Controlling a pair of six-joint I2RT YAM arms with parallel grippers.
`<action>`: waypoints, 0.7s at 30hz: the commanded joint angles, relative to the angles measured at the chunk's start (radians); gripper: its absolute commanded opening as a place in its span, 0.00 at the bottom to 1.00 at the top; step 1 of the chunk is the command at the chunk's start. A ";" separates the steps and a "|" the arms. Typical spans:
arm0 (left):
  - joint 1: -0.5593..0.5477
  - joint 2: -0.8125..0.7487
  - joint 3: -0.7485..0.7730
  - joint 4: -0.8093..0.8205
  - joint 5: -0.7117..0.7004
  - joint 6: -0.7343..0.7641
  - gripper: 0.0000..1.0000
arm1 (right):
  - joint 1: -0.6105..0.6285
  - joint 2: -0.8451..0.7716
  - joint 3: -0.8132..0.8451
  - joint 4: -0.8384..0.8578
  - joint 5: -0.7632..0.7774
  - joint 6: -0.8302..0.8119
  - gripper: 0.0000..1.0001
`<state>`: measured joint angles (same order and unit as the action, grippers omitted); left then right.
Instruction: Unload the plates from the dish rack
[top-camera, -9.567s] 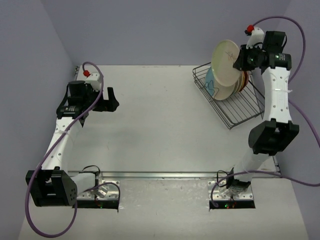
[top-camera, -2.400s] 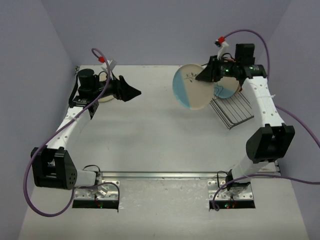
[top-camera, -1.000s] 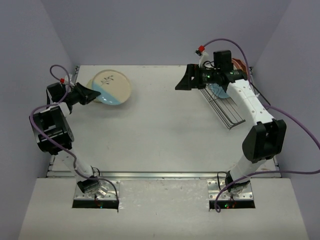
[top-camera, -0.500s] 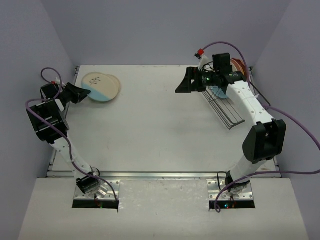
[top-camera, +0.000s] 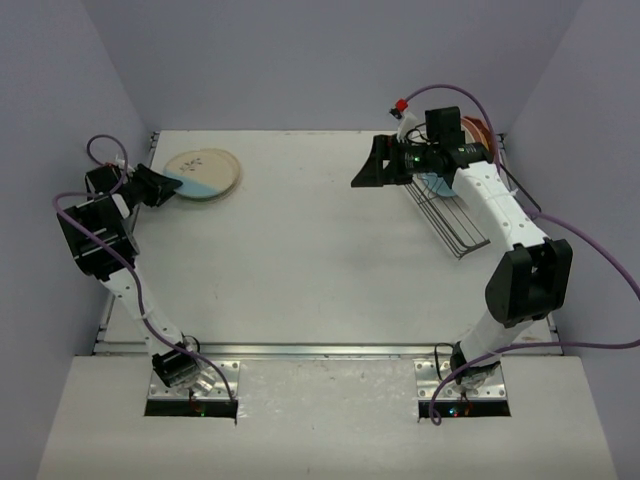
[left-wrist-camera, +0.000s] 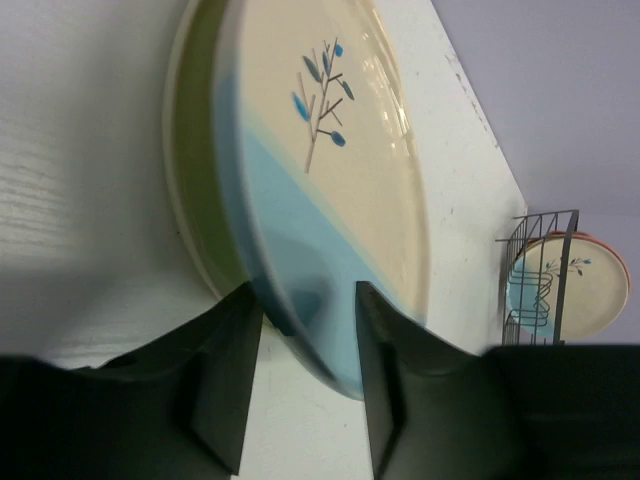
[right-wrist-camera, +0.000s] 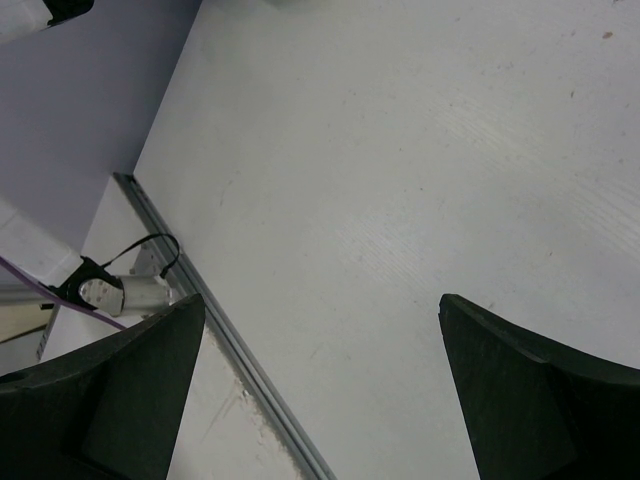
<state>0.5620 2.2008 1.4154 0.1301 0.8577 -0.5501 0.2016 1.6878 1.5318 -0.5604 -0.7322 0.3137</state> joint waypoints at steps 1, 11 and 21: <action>-0.017 -0.015 0.050 -0.024 -0.071 0.089 0.45 | 0.004 -0.033 0.035 0.012 0.001 -0.015 0.99; -0.067 -0.047 0.062 -0.101 -0.196 0.197 0.81 | 0.003 -0.044 0.027 -0.004 0.010 -0.039 0.99; -0.160 -0.092 0.112 -0.216 -0.376 0.347 0.87 | 0.002 -0.045 0.022 -0.017 0.037 -0.058 0.99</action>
<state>0.4341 2.1700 1.4604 -0.0631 0.5369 -0.2772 0.2016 1.6878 1.5318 -0.5830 -0.7097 0.2819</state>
